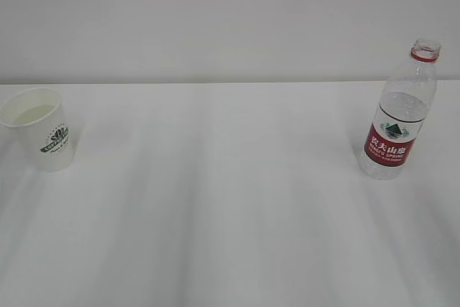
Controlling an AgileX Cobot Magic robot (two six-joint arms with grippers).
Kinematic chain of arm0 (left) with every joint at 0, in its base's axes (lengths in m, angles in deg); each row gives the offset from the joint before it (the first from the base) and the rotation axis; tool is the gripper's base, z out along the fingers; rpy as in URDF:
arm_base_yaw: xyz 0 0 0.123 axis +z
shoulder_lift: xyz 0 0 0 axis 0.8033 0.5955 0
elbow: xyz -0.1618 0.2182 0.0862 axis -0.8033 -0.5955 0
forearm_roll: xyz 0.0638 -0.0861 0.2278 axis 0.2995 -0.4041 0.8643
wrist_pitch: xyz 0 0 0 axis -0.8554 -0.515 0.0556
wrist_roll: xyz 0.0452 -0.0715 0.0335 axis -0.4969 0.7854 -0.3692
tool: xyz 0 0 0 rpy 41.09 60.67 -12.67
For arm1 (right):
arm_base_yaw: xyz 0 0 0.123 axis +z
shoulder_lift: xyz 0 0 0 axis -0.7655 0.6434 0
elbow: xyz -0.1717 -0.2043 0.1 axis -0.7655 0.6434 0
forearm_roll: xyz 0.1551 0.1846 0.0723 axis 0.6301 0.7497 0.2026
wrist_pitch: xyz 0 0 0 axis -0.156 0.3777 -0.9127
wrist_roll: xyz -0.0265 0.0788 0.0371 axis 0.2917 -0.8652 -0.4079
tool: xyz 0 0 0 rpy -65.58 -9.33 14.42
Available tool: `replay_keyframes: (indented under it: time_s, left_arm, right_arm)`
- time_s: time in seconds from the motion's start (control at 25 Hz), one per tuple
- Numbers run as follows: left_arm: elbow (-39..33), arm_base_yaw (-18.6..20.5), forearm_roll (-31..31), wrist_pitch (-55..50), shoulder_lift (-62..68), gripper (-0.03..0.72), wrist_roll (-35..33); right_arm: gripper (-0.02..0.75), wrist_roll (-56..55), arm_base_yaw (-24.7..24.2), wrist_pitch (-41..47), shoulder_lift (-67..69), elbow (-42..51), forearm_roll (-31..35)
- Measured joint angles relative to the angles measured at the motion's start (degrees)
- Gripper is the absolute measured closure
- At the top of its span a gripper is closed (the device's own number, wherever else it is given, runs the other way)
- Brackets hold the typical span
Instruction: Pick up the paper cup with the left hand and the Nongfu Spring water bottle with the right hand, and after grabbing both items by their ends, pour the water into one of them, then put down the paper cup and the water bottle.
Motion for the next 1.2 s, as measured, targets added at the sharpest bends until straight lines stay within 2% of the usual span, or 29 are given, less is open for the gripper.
replay_keyframes:
  time_s: [0.28,0.56,0.92,1.2]
  left_arm:
    - [-0.44,0.0,0.0,-12.9,-13.27,0.098,0.0]
    - [-0.44,0.0,2.72,-22.86,-24.17,0.099,0.0]
    - [-0.52,0.0,2.95,-36.47,-32.64,0.101,-0.13]
    - [-0.56,0.0,2.46,-46.95,-37.56,0.101,-0.13]
  right_arm:
    - [0.149,0.0,0.0,7.31,-8.6,0.0,-0.1]
    - [0.15,-0.12,0.0,17.76,-16.52,-2.06,-0.1]
    - [0.15,-0.12,0.0,27.6,-21.56,-2.85,-0.45]
    - [0.15,-0.12,0.0,40.39,-24.87,-7.08,-0.45]
